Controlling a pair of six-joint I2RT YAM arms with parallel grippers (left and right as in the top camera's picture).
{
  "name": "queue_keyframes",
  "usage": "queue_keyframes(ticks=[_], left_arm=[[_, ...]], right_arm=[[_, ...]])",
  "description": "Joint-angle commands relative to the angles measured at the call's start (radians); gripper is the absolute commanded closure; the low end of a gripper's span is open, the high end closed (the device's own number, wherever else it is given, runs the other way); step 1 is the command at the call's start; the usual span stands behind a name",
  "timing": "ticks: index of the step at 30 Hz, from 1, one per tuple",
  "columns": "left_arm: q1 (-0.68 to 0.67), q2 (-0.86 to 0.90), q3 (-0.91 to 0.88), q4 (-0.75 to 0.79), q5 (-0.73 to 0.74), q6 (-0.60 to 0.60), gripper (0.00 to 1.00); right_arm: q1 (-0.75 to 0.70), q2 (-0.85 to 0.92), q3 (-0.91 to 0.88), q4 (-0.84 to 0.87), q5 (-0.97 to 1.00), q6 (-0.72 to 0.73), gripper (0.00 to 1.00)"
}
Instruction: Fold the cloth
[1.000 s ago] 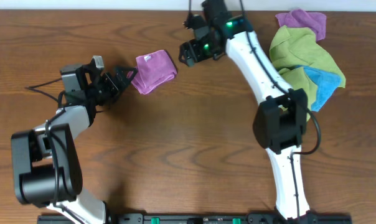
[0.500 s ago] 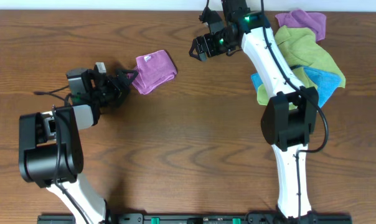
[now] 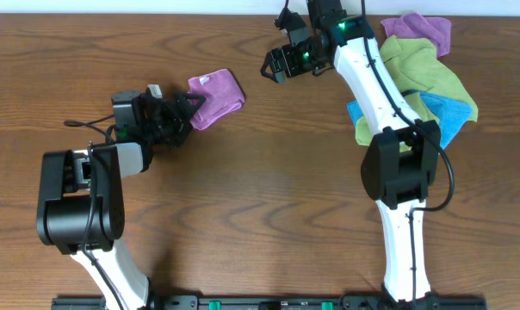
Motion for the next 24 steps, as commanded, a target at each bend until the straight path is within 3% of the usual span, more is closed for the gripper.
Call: queue_keyframes(ticks=[1,13,14,16,18,24], left_arm=[[-0.013,0.048,-0.008,-0.022,-0.093,-0.012,0.05],[-0.058,0.145,0.073,-0.022,-0.076,-0.045,0.04],[-0.058,0.157,0.084,-0.022,-0.073,-0.048,0.07],[-0.058,0.175,0.101,-0.022,-0.074,-0.049,0.54],[-0.058,0.186,0.116,-0.022,-0.074,-0.050,0.77],[-0.054,0.186,0.124,-0.017,-0.072,-0.049,0.94]], right_arm=[[0.004,-0.023,0.012,0.002,-0.015,-0.015,0.13],[0.004,-0.023,0.012,-0.005,-0.014,-0.015,0.14],[0.004,-0.023,0.012,-0.006,-0.014,-0.016,0.14],[0.004,-0.023,0.012,-0.006,-0.014,-0.015,0.14],[0.004,-0.023,0.012,-0.008,-0.014,-0.015,0.15],[0.004,-0.023,0.012,-0.031,-0.014,-0.016,0.16]])
